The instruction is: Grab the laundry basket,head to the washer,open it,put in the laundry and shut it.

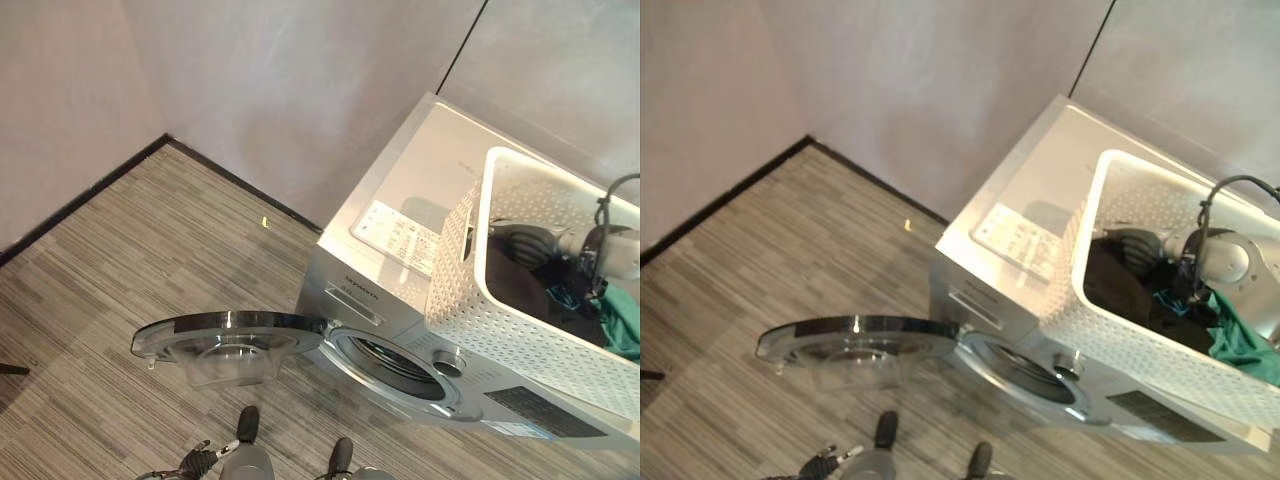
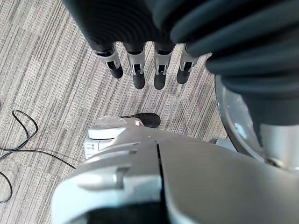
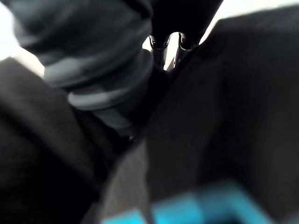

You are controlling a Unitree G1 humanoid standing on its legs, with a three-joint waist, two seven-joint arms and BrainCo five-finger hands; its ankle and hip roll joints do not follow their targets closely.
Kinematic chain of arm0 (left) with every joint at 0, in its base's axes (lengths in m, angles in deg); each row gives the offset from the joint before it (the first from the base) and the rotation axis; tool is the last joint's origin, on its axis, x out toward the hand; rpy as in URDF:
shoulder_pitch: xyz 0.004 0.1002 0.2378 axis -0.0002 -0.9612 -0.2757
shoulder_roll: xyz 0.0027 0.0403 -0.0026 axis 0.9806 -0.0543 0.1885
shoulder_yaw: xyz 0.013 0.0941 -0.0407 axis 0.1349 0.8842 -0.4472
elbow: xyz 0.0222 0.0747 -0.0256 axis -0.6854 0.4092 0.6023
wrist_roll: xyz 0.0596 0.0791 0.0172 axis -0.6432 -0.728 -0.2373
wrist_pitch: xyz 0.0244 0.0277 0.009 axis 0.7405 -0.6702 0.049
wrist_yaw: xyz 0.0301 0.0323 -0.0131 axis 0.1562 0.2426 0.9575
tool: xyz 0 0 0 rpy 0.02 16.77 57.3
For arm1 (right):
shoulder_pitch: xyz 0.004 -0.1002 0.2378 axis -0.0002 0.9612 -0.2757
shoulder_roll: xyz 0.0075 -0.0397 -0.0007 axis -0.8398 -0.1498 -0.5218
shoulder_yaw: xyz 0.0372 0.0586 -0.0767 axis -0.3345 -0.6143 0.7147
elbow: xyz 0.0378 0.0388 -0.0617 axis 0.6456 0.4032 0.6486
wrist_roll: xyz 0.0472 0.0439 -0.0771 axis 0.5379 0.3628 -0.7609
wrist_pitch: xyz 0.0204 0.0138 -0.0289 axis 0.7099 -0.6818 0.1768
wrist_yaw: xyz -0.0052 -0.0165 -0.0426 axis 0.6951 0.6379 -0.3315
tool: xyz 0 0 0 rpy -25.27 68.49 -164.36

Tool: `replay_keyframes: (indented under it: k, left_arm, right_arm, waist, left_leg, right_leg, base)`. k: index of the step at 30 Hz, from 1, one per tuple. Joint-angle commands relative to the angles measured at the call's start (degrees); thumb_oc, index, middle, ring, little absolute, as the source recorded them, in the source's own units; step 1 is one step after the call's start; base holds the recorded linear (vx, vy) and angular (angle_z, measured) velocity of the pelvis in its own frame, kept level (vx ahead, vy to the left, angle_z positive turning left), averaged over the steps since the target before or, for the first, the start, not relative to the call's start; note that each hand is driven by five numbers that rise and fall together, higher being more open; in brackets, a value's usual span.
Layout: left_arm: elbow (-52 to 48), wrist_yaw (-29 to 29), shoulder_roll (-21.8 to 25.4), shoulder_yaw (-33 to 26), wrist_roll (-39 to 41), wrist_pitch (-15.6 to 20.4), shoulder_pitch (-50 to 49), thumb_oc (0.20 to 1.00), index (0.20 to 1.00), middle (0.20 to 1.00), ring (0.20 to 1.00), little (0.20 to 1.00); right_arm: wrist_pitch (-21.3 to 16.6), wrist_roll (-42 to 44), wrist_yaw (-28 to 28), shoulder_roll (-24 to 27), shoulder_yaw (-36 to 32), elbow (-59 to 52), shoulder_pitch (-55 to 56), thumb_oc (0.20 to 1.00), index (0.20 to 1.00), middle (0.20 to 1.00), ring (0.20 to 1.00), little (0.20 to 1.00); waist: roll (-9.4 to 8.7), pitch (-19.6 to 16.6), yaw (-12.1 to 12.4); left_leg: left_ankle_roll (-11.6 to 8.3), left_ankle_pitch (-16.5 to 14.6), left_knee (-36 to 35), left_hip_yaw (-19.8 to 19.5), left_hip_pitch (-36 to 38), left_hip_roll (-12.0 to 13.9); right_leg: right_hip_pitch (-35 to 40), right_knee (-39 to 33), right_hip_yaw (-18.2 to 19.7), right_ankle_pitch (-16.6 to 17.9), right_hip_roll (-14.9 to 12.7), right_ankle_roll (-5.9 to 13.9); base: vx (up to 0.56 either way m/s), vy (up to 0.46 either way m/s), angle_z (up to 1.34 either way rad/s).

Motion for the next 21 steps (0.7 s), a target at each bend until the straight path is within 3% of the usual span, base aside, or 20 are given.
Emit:
replay_keyframes:
  k: [1,8,15,17,19,21]
  left_arm:
    - [3.59,-0.46,-1.78,2.67,-0.58,-0.32,0.43,1.000,1.000,1.000,1.000,1.000]
    - [4.98,0.83,-1.88,2.24,-0.72,-0.56,0.39,1.000,1.000,1.000,1.000,1.000]
    - [6.38,2.07,-2.03,2.50,-0.30,-0.34,0.87,1.000,1.000,1.000,1.000,1.000]
    - [6.74,3.06,-2.16,1.87,-0.74,-0.42,1.15,1.000,1.000,1.000,1.000,1.000]
    - [6.90,3.66,-2.16,1.62,-1.18,-0.53,1.44,1.000,1.000,1.000,1.000,1.000]
    - [6.74,5.39,-2.21,1.13,-3.01,-0.89,1.93,1.000,1.000,1.000,1.000,1.000]
  right_arm:
    - [0.21,-1.42,2.67,-1.07,-0.96,-0.24,4.97,0.200,0.200,0.200,0.200,0.200]
    - [0.24,3.27,11.68,-5.75,-13.53,3.91,7.32,0.200,0.200,0.200,0.200,0.200]
    - [-1.95,10.27,22.26,-9.94,-20.76,7.92,1.86,0.200,0.200,0.200,0.200,0.200]
    - [-2.99,7.47,28.59,-11.26,-25.65,4.85,0.46,0.200,0.200,0.200,0.200,0.200]
    - [-3.17,5.17,31.40,-12.47,-29.15,2.28,1.54,0.200,0.200,0.200,0.200,0.200]
    - [-3.62,-3.12,38.15,-14.65,-35.22,-3.17,1.90,0.200,0.200,0.200,0.200,0.200]
  waist:
    - [0.88,-2.71,-0.61]
    - [1.82,-4.84,-1.44]
    - [2.22,-6.35,-1.80]
    - [2.65,-7.00,-2.17]
    - [2.77,-7.09,-2.28]
    - [3.22,-7.72,-2.43]
  left_leg:
    - [-1.57,-1.76,0.24,1.71,-0.02,3.91]
    - [-1.21,-2.62,0.24,2.19,1.42,3.33]
    - [-0.81,-3.51,0.24,3.11,3.43,3.08]
    - [-0.43,-4.10,0.24,3.27,4.31,2.75]
    - [-0.24,-4.43,0.24,3.37,4.73,2.65]
    - [0.31,-5.08,0.24,3.15,5.20,2.22]
  right_leg:
    - [0.69,1.34,-2.50,-2.54,-0.59,1.55]
    - [1.65,1.35,-1.76,-2.51,-0.93,1.57]
    - [2.46,1.55,-0.37,-2.58,-1.20,1.61]
    - [2.83,1.71,0.17,-2.68,-1.36,1.67]
    - [3.02,1.81,0.43,-2.78,-1.43,1.69]
    - [3.22,2.10,0.79,-2.99,-1.66,1.75]
  base:
    - [0.00,0.000,0.00]
    - [0.01,0.001,0.01]
    - [0.01,0.009,-0.09]
    - [0.03,0.027,-0.15]
    - [0.02,0.015,-0.03]
    - [0.05,0.036,-0.09]
